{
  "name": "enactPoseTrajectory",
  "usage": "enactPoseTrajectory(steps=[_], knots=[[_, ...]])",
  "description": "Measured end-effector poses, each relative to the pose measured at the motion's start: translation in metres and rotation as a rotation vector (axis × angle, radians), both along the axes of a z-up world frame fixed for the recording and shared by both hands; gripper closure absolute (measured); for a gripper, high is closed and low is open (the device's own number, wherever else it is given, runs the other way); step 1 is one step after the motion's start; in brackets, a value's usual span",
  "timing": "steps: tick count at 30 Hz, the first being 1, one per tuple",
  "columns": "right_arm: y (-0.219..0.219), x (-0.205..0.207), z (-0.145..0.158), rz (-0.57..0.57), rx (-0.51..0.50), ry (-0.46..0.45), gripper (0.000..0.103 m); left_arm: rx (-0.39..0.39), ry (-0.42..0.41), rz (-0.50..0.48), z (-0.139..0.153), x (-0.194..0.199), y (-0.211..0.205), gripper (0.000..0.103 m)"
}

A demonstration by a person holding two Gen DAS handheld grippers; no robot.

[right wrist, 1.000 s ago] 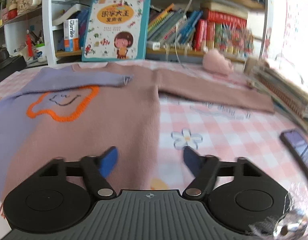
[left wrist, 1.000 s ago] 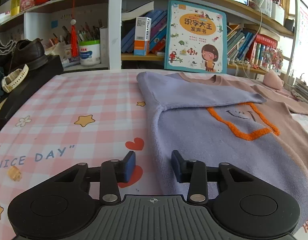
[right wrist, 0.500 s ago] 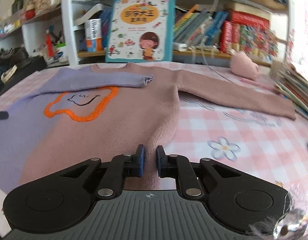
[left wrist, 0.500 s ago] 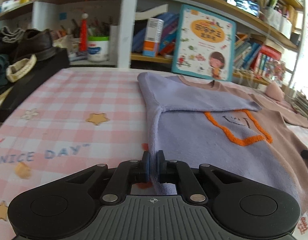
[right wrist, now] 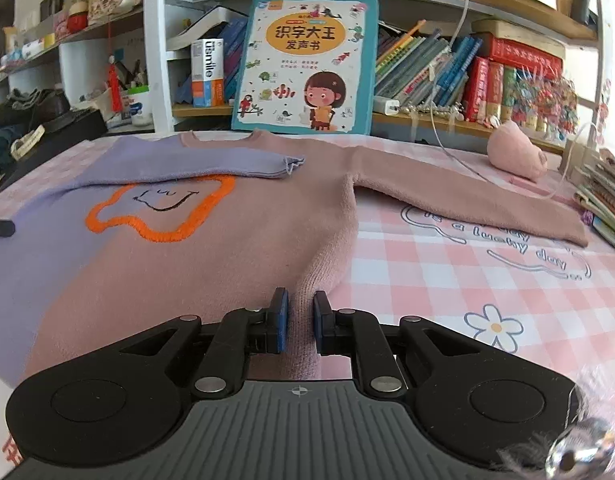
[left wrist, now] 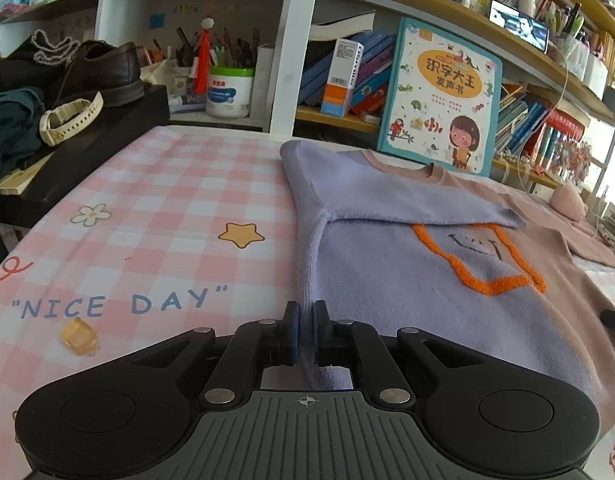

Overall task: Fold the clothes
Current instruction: 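Pinch and straighten the folded lavender side edge with the left tool, then open the left tool and release the folded edge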

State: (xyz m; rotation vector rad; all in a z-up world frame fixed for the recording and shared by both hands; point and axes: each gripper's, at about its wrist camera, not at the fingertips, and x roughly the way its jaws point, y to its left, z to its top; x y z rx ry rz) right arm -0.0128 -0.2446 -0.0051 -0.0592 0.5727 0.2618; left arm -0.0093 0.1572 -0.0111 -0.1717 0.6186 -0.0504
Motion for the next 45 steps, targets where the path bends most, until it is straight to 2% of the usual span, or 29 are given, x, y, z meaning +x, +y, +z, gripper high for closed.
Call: enactPoseTrajectory(steps=[4,10,16,30,33,37,39,41,45], knots=[[0.008,-0.002,0.0,-0.011,-0.026,-0.009,0.091,-0.045,0.003,0.013,-0.001,0.005,0.008,0.097],[0.016,-0.002,-0.001,-0.014,-0.033,-0.012,0.091,0.01,0.007,0.017,-0.001,0.017,0.004,0.098],[0.015,0.0,0.0,-0.014,-0.024,-0.006,0.091,-0.02,0.003,0.018,-0.003,0.014,0.01,0.098],[0.015,0.006,0.0,-0.001,-0.033,0.01,0.091,0.02,0.004,0.018,-0.002,0.014,0.004,0.096],[0.015,0.007,0.001,-0.001,-0.042,0.007,0.089,0.055,0.003,0.027,-0.001,0.014,0.0,0.089],[0.018,0.006,0.001,-0.002,-0.066,-0.002,0.089,0.1,0.0,0.04,0.0,0.013,-0.004,0.066],[0.018,0.005,0.0,-0.012,-0.07,-0.006,0.088,0.125,-0.009,0.039,0.001,0.012,-0.008,0.058],[0.018,0.003,-0.001,-0.022,-0.065,-0.009,0.084,0.154,-0.033,0.033,0.003,0.009,-0.012,0.047],[0.013,0.002,-0.002,-0.047,-0.04,-0.011,0.076,0.219,-0.093,0.006,0.007,0.0,-0.024,0.036]])
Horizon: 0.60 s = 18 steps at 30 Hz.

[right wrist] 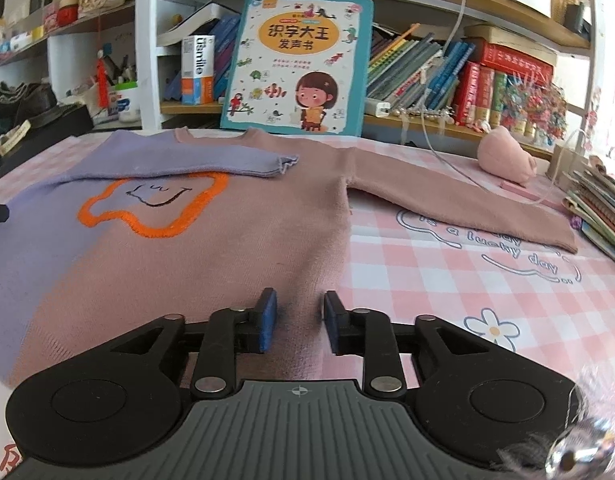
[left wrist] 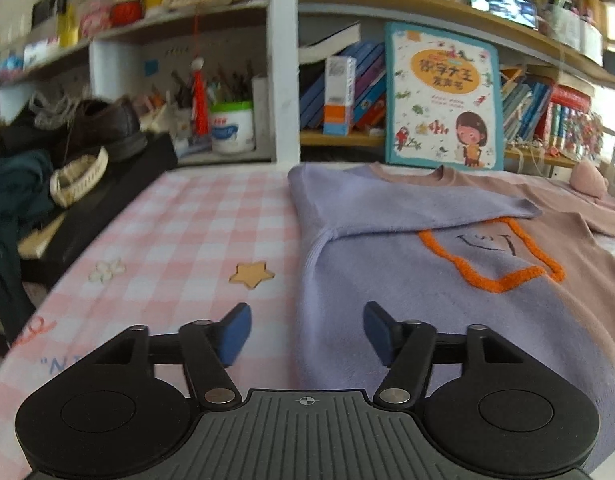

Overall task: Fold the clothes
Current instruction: 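Open the left tool and release the folded edge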

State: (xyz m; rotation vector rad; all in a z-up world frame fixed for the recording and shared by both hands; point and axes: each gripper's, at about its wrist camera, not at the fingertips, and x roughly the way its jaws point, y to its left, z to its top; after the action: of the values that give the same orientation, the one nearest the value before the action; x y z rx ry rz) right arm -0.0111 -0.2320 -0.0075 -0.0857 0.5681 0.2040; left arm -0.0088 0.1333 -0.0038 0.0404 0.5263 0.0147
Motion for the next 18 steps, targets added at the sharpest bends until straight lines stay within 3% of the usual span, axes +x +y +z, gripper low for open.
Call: enactPoseTrajectory(steps=[6,8,10,16,18], knots=[[-0.003,0.0,0.001,-0.04,0.005,-0.001,0.061,0.057,-0.074,-0.064,0.006,-0.011,-0.013,0.022],[-0.005,-0.001,0.001,-0.051,0.011,-0.004,0.044,0.062,-0.089,-0.074,0.007,-0.013,-0.015,0.021],[-0.006,-0.003,0.002,-0.058,0.018,-0.019,0.034,0.057,-0.1,-0.084,0.008,-0.015,-0.015,0.018],[-0.008,-0.017,0.01,-0.086,0.005,-0.106,0.03,0.033,-0.119,-0.121,0.009,-0.017,-0.015,0.015],[-0.012,-0.018,0.017,-0.103,0.014,-0.121,0.023,0.032,-0.124,-0.135,0.009,-0.018,-0.015,0.014]])
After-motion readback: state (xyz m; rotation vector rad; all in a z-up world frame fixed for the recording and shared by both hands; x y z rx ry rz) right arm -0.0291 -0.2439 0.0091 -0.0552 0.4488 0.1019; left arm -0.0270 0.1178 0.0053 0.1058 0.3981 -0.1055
